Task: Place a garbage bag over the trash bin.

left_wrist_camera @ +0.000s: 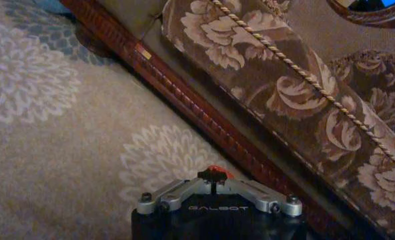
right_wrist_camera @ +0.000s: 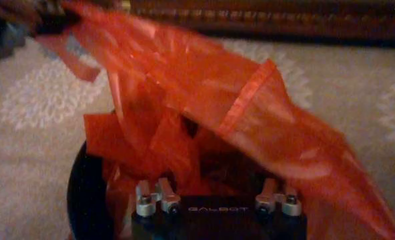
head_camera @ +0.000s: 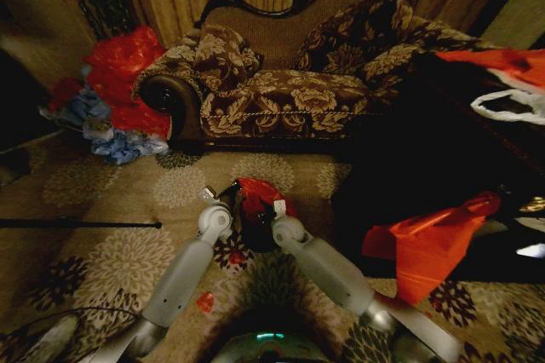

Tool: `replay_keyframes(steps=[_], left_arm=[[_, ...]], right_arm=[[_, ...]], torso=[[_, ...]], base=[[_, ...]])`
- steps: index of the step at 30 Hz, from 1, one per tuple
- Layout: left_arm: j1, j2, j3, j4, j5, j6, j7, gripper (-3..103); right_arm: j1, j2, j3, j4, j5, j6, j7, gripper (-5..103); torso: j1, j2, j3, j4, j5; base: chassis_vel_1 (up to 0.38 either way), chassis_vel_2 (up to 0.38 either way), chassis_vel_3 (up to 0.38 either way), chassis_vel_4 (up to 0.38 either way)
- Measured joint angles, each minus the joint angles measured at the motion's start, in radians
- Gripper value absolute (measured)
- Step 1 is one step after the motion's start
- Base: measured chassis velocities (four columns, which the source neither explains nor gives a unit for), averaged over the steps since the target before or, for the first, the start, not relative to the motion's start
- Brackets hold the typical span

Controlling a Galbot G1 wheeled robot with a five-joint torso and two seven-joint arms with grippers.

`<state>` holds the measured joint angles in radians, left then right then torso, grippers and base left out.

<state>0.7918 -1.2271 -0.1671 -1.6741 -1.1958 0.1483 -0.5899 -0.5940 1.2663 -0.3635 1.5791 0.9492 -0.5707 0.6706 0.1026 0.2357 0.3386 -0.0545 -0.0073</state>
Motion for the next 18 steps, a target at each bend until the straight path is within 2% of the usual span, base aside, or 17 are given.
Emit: replay_keyframes(steps=[1, 3, 4, 6, 7, 8, 14, 18], left_arm=[[0.0, 0.0, 0.0, 0.0, 0.0, 0.0, 0.0, 0], [0.0, 0.0, 0.003, 0.005, 0.003, 0.0, 0.0, 0], [0.0, 0.0, 0.003, 0.005, 0.003, 0.0, 0.0, 0], [-0.002, 0.0, 0.006, 0.009, 0.003, 0.0, 0.001, 0], [-0.002, 0.0, 0.008, 0.01, 0.004, 0.0, 0.002, 0], [-0.002, -0.001, 0.01, 0.013, 0.004, 0.0, 0.002, 0], [-0.003, -0.002, 0.015, 0.018, 0.007, 0.0, 0.004, 0], [-0.004, 0.0, 0.016, 0.018, 0.007, 0.001, 0.005, 0]], right_arm=[[0.0, 0.0, 0.0, 0.0, 0.0, 0.0, 0.0, 68], [-0.007, -0.032, -0.006, 0.069, 0.022, 0.006, 0.026, 79], [-0.007, -0.032, -0.006, 0.069, 0.022, 0.006, 0.026, 79], [-0.013, -0.061, -0.009, 0.129, 0.029, 0.008, 0.035, 90], [-0.016, -0.08, -0.01, 0.163, 0.029, 0.009, 0.036, 90], [-0.019, -0.099, -0.011, 0.201, 0.027, 0.01, 0.035, 95], [-0.021, -0.165, -0.01, 0.354, 0.009, 0.031, 0.046, 100], [-0.019, -0.218, 0.012, 0.407, -0.014, 0.023, 0.01, 100]], torso=[[0.0, 0.0, 0.0, 0.0, 0.0], [0.0, 0.0, 0.0, 0.0003, 0.0], [0.0, 0.0, 0.0, 0.0003, 0.0], [0.0, 0.0, 0.0, 0.0003, 0.0001], [0.0, 0.0, 0.0, 0.0002, 0.0001], [0.0, 0.0, 0.0, 0.0001, 0.0], [0.0, 0.0, 0.0, 0.0003, 0.0], [0.0, 0.0, 0.0, 0.0, -0.0001]], base=[[0.0, 0.0, 0.0, 0.0], [0.0, 0.0, 0.0, 0.0], [0.0, 0.0, 0.0, 0.0], [0.0, 0.0, 0.0, 0.0], [0.0, 0.0, 0.0, 0.0], [0.0, 0.0, 0.0, 0.0], [0.0, 0.0, 0.0, 0.0], [0.0, 0.0, 0.0, 0.0]])
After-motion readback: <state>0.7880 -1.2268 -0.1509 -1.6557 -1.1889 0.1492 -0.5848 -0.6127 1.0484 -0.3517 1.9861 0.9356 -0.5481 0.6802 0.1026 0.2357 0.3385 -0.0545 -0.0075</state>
